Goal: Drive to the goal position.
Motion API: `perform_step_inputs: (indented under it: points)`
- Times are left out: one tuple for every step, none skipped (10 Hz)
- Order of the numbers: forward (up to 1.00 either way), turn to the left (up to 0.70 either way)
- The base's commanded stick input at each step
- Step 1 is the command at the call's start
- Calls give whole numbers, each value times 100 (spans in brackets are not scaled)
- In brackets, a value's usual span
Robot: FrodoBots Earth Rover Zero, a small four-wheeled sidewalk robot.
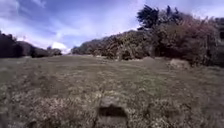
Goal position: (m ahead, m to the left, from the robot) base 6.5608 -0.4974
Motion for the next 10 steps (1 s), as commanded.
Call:
perform_step_inputs:
  points:
    - [70, -35]
    - [70, -35]
    - [70, -35]
    - [70, -35]
    - [70, -20]
    - [70, 0]
    - [70, 0]
    - [70, 0]
    - [70, 0]
    - [70, 0]
